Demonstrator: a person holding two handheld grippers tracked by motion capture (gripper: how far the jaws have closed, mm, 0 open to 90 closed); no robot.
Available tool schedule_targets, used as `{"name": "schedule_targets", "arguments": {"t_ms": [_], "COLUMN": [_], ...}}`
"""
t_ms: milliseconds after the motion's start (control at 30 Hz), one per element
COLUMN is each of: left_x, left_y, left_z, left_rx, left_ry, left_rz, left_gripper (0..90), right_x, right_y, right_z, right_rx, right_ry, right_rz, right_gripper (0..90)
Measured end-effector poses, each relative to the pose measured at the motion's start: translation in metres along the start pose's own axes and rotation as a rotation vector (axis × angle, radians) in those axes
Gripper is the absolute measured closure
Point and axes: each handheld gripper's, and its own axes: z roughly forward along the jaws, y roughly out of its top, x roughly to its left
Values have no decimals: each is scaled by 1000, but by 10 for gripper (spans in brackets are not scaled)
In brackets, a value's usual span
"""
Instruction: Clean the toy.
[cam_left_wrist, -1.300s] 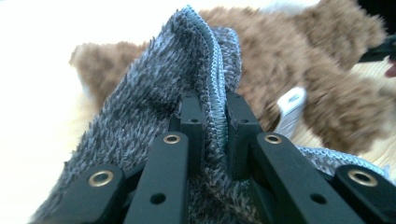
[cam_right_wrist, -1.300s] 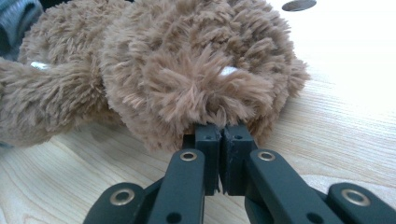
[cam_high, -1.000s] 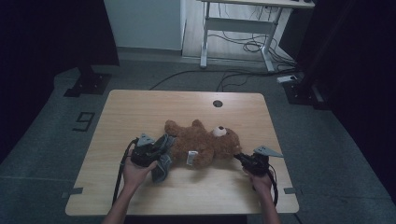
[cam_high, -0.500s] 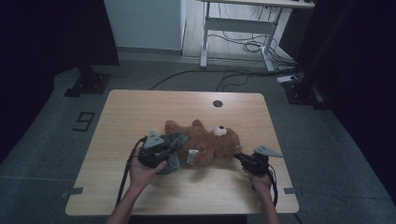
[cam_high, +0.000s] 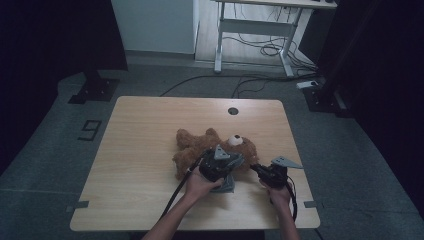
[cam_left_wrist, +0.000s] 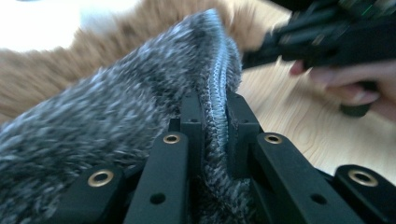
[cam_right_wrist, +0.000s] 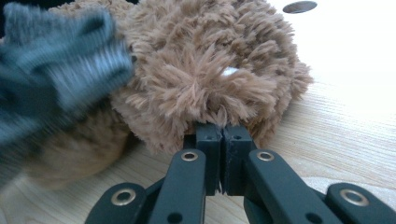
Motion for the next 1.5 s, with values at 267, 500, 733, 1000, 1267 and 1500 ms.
{"name": "schedule_targets", "arguments": {"t_ms": [267,500,733,1000,1267,1500], "left_x": [8,7,1,6,-1,-5], "left_y": [-19,-24,1,34,12,-1], "left_z": [4,3,-15,-4,23,30], "left_rx": [29,26,-65,-56,18,62], "left_ry": [-17,-25,-19,-20,-69,-82], "left_rz": [-35,-43,-3,-2,-9,-1], "left_gripper": [793,794,794,793,794,793], "right_x": [0,0,0,0,-2,-3], "right_y": [0,-1,-1,-1,-2,-3], "right_z": [1,1,1,2,2,3], "right_rx": [9,10,4,5,15,26], "right_ry": [-2,-2,0,4,2,-2], "right_rz": [-1,1,4,5,16,19], "right_gripper": [874,874,874,875,876,876]}}
